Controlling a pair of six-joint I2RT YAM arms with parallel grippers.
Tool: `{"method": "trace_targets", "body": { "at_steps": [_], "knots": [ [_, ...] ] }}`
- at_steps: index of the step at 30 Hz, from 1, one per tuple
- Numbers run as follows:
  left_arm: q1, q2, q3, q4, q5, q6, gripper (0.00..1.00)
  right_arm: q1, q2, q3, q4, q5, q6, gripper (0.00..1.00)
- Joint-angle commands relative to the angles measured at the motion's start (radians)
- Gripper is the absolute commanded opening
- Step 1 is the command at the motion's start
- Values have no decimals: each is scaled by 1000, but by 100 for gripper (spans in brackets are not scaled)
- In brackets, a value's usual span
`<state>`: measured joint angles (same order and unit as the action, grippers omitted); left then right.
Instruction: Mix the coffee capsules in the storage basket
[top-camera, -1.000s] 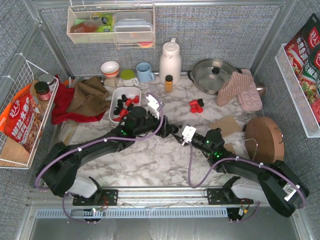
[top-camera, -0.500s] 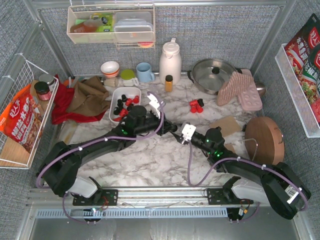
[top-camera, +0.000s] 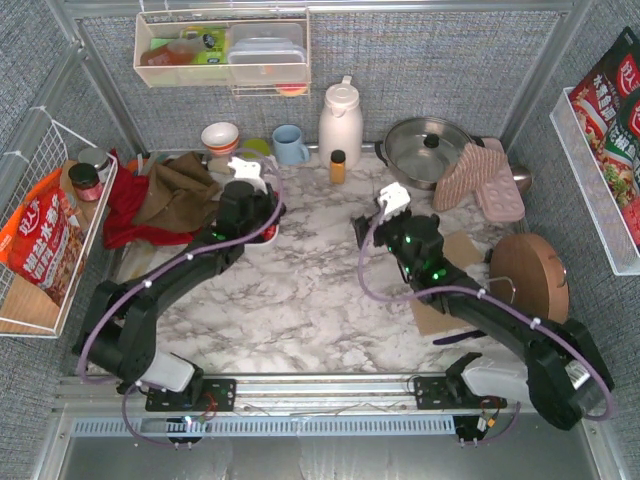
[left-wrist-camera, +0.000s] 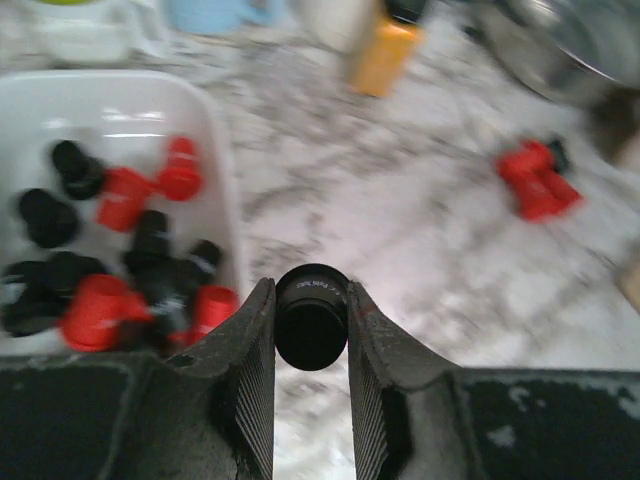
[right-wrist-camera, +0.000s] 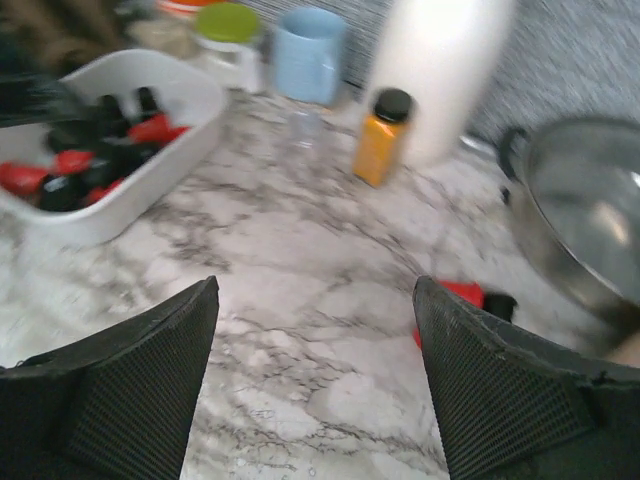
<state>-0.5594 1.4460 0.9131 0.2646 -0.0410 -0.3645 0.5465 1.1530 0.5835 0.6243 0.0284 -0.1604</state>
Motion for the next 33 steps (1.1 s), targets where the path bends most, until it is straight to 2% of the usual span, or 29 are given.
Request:
{"method": "trace_targets", "body": {
  "at_steps": [1,4,5,8,12,15,23,29,33],
  "knots": [
    [111,89,48,24,-99,8,24,-56,95,160,-358,324,268,81],
    [164,204,119,64,-68,16,25,-126,202,266,-505,396,441,66],
    [174,248,146,69,-59,24,25,-147,241,287,-521,395,480,64],
    [190,361,232,55,-65,41,26,-193,357,345,-529,386,564,64],
    [202,455,301,26,-54,40,28,-240,526,464,-541,336,592,64],
    [207,480,301,21,-60,27,29,-267,630,539,-540,278,586,63],
    [211,515,304,-63,8,-22,43,-292,775,646,-541,235,600,58],
    [211,399,212,-40,-41,-57,61,-295,836,713,-599,212,585,55],
    [211,276,126,17,-19,-75,84,-295,861,739,-623,224,580,54]
  ]
}}
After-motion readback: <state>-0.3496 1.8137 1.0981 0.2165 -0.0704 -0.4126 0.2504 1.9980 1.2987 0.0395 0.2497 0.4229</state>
